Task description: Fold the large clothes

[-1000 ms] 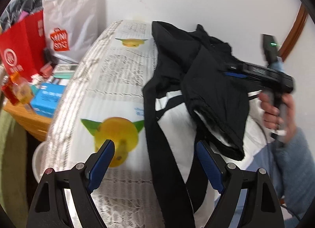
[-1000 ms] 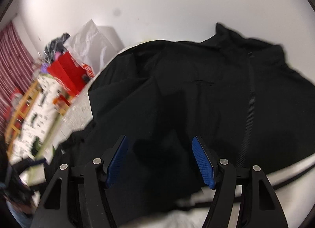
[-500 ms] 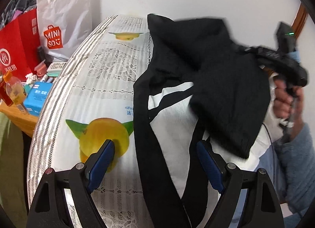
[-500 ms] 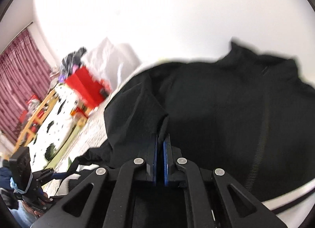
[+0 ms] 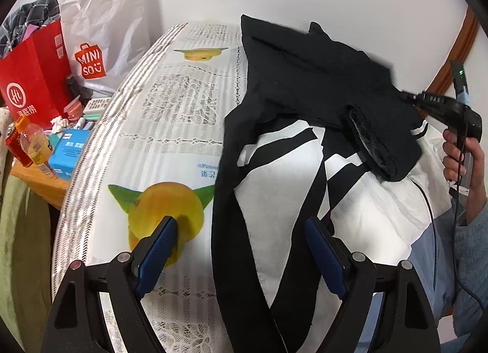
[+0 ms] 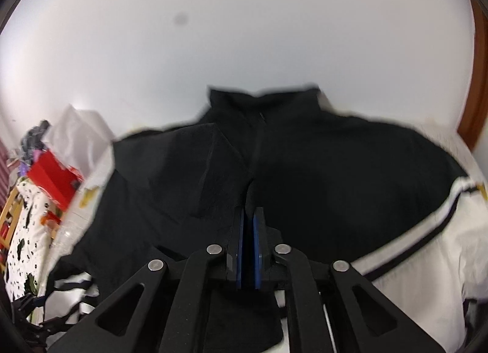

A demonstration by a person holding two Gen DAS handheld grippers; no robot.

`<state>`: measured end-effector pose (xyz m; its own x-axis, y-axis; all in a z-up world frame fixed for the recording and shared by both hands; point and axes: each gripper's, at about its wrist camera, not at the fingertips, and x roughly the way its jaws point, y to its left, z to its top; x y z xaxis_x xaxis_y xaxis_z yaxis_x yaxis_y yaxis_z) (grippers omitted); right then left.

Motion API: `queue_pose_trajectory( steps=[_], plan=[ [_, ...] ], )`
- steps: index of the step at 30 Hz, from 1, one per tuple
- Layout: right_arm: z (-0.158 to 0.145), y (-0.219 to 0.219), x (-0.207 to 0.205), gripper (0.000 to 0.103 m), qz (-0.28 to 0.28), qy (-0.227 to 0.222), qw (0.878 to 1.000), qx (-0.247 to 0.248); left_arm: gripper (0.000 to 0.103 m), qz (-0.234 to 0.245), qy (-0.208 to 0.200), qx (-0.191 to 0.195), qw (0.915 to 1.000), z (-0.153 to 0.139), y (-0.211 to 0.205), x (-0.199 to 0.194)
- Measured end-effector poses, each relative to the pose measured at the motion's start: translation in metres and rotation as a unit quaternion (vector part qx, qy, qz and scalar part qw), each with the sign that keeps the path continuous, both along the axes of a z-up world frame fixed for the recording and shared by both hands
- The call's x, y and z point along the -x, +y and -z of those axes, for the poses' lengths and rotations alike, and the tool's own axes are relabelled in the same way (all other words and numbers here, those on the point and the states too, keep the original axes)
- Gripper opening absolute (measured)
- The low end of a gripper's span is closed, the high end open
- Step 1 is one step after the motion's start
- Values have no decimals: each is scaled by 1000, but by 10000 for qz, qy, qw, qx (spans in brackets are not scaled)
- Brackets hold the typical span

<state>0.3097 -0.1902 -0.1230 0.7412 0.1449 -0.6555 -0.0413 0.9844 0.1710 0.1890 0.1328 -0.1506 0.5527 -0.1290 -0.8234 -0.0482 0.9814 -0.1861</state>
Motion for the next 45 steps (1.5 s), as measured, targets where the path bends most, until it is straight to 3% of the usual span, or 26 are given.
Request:
queue_pose_trajectory(
  steps=[2, 4, 6, 12, 17, 21, 22, 23, 24, 25, 26, 27, 31, 36, 40, 45],
  plan=[
    [4, -4, 4, 10, 129, 158, 9997, 128, 84, -42, -32, -89, 9999, -3, -1, 2],
    [2, 2, 12, 22, 64, 176, 9995, 257, 84, -103, -55, -206, 9997, -4, 0, 2],
    [-2, 13, 24, 51, -134, 117, 9991, 373, 84, -170, -46, -254, 9995, -5, 2, 3],
    [-1, 86, 70, 70, -1301, 254, 9889, 675, 84, -292, -62, -231, 9993, -9, 5, 8],
    [19, 149, 90, 72, -2077, 369, 9736, 876, 84, -312, -95, -220, 9992, -12, 3, 15],
    [41, 179, 84, 71, -1979, 501, 9692, 1378, 84, -357, -104, -210, 9991, -15, 1, 18],
    [47, 184, 80, 67, -1768, 538, 9700, 1580, 84, -363, -108, -212, 9991, -16, 1, 18],
    [48, 182, 77, 42, -1590, 563, 9707, 1714, 84, -353, -112, -230, 9990, -16, -1, 18],
    [48, 180, 74, 31, -1516, 573, 9712, 1747, 84, -341, -114, -257, 9990, -17, -2, 18],
    [40, 175, 74, 29, -1574, 512, 9738, 1559, 84, -333, -120, -299, 9989, -18, -3, 19],
    [31, 166, 79, 10, -1582, 424, 9767, 1387, 84, -323, -131, -328, 9989, -18, -4, 19],
    [17, 154, 84, 6, -1568, 302, 9802, 1169, 84, -306, -136, -344, 9988, -19, -6, 18],
    [-42, 89, 101, 6, -1236, -217, 9909, 477, 84, -318, -151, -366, 9987, -22, -9, 12],
    [-87, -14, 121, 6, -306, -656, 9965, 427, 84, -344, -446, -201, 9982, -36, -13, 5],
    [-84, -100, 119, 7, 321, -429, 9979, 376, 84, -266, -683, 13, 9973, -47, -18, 0],
    [-50, -160, 108, 15, 683, 103, 9966, 446, 84, -241, -651, -66, 9976, -51, -29, -11]
  ],
)
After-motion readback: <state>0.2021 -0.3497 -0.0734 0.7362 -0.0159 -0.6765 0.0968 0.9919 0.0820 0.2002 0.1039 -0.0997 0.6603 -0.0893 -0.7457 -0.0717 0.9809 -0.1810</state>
